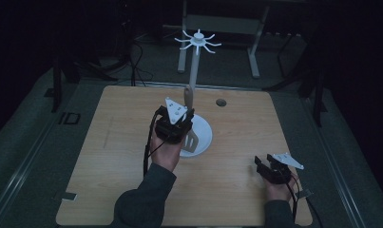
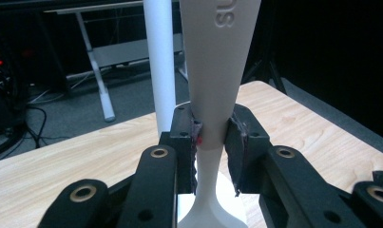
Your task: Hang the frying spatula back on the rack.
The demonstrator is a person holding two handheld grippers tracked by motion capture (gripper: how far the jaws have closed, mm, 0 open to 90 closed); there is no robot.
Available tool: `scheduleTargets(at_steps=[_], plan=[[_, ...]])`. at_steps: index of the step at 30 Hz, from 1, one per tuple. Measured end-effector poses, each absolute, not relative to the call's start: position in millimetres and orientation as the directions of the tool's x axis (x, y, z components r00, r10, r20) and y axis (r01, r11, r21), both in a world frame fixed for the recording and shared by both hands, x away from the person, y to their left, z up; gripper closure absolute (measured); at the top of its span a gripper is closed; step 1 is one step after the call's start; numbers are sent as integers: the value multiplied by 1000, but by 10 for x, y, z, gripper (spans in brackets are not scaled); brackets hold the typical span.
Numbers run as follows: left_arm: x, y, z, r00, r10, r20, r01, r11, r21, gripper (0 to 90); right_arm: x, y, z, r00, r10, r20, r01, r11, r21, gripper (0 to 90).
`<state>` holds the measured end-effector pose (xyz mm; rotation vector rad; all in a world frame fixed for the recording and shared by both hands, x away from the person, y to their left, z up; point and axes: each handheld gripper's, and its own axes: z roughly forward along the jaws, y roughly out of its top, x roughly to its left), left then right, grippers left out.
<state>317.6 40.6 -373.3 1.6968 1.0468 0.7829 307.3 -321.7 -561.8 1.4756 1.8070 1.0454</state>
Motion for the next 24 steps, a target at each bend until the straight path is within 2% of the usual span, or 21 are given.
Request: scheduleTargets(at_steps=[24], plan=[[3225, 335, -3428, 393, 917, 61, 228, -161, 960, 742, 3073, -3217, -5618, -223, 974, 42, 522, 83, 849, 435]])
